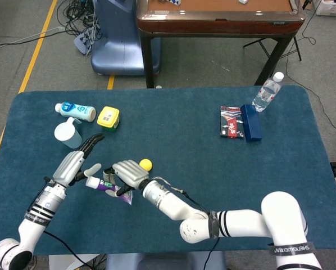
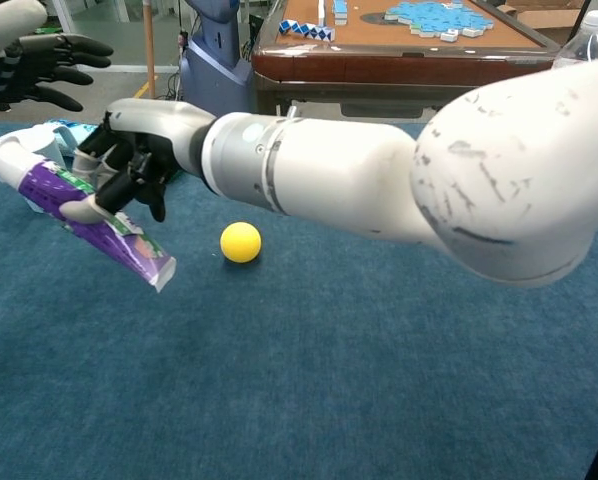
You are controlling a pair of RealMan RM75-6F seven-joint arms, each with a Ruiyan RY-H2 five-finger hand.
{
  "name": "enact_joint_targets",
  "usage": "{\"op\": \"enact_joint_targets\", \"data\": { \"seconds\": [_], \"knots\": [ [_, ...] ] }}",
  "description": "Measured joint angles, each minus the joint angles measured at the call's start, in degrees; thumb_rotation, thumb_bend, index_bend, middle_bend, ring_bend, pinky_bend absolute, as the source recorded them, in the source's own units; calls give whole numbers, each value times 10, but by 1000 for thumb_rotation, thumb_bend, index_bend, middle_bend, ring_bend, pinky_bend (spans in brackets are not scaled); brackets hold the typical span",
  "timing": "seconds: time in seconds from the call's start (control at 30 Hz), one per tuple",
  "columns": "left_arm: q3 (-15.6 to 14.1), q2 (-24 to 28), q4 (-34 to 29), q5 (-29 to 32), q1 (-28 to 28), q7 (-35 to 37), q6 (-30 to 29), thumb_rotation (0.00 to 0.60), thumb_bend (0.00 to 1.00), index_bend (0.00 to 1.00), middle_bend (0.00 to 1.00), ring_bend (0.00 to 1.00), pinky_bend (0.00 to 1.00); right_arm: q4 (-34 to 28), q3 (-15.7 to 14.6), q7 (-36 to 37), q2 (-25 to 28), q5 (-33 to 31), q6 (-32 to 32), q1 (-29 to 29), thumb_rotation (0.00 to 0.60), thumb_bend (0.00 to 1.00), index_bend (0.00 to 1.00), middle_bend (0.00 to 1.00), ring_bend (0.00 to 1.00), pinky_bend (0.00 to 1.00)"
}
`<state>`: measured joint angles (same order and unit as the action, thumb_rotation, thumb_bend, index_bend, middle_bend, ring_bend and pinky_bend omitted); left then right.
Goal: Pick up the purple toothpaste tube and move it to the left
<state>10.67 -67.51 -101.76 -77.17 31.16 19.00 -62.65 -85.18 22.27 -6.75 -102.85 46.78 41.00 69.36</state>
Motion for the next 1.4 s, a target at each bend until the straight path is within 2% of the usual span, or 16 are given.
{"op": "enact_joint_targets", "data": {
  "seconds": [0.1,0.27,0.43,0.57,0.73,0.83,1.0,1.1,1.23,1.4],
  "knots": [
    [-4,15,0,-4,-7,8,-1,0,0,0,0,0,88,-2,-15,-20,25,-7,-26,7,600,896,1000,879,777,589],
    [-14,32,3,-8,-21,2,-8,0,0,0,0,0,88,1,-49,-68,64,-32,-68,38,600,866,972,804,693,502],
    [-20,39,5,-7,-34,-16,-23,0,0,0,0,0,88,13,-85,-117,70,-61,-69,69,600,738,832,705,605,435],
    [-25,45,3,-8,-45,-24,-34,0,0,0,0,0,88,25,-115,-162,63,-83,-47,88,600,603,705,618,529,394],
    [-28,46,1,-11,-52,-28,-42,0,0,0,0,0,88,35,-141,-199,45,-106,-18,101,600,535,574,550,462,354],
    [-29,45,2,-13,-55,-32,-47,0,0,0,0,0,88,38,-148,-209,36,-115,-12,103,600,507,514,498,406,322],
    [-29,43,1,-15,-58,-36,-50,0,0,0,0,0,88,30,-152,-219,35,-123,-8,105,600,442,214,274,223,233],
    [-28,43,1,-13,-59,-38,-50,0,0,0,0,0,88,21,-148,-217,42,-121,0,102,600,414,103,193,190,227],
    [-27,44,3,-13,-60,-41,-50,0,0,0,0,0,88,-5,-138,-202,62,-105,16,89,600,407,72,190,191,227],
    [-24,43,14,-14,-65,-52,-65,0,0,0,0,0,89,-63,-128,-163,113,-61,67,41,600,408,116,283,228,236]
  ]
}}
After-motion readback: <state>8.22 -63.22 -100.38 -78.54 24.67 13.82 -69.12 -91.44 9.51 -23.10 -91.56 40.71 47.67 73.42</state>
